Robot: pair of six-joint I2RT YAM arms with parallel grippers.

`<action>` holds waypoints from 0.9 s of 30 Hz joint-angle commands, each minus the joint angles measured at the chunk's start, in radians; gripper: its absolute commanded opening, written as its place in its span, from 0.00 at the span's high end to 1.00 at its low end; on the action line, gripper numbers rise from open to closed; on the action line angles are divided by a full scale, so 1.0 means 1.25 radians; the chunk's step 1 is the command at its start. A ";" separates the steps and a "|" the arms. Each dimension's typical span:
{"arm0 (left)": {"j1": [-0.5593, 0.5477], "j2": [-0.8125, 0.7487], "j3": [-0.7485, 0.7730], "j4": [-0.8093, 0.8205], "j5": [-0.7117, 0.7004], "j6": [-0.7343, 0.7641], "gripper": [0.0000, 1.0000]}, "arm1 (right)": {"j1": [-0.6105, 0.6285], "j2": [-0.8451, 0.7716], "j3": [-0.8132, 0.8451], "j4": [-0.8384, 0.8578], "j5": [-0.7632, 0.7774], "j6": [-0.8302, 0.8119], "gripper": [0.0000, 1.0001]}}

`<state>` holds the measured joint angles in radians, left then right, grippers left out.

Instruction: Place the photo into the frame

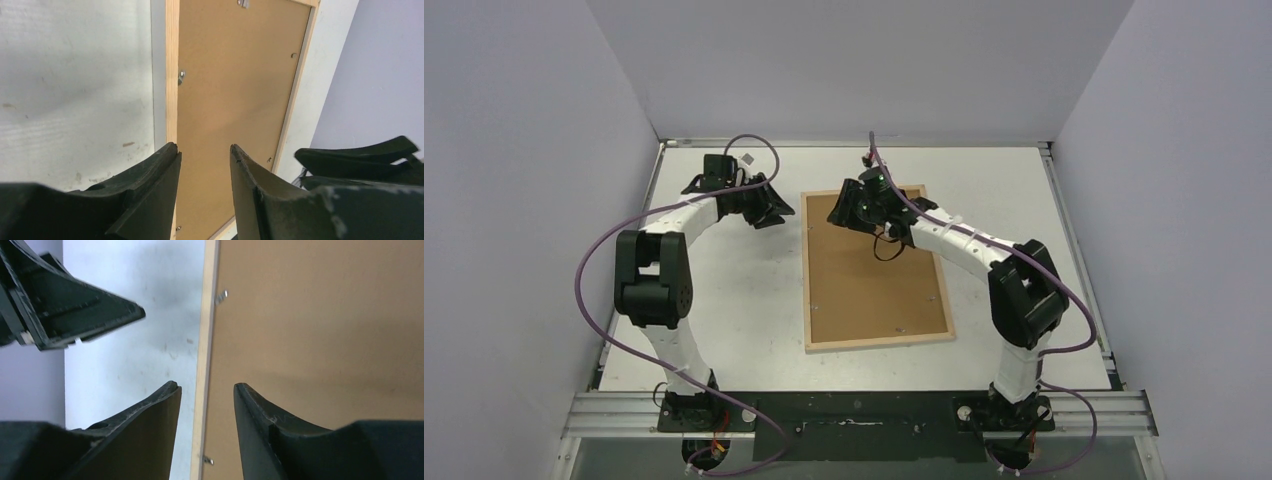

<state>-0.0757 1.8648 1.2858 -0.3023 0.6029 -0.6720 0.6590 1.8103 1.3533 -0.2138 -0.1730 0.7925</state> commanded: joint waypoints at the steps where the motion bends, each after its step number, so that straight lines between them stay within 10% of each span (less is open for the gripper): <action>1: 0.002 0.047 0.101 -0.069 -0.009 0.069 0.61 | 0.000 0.058 0.117 0.008 0.112 -0.035 0.56; 27: -0.039 0.168 -0.001 0.110 0.082 -0.017 0.70 | 0.007 0.340 0.249 0.110 0.007 0.316 0.71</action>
<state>-0.1062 2.0712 1.2785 -0.2062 0.6785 -0.6933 0.6460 2.2276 1.6054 -0.0845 -0.1856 1.1416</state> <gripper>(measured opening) 0.314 0.298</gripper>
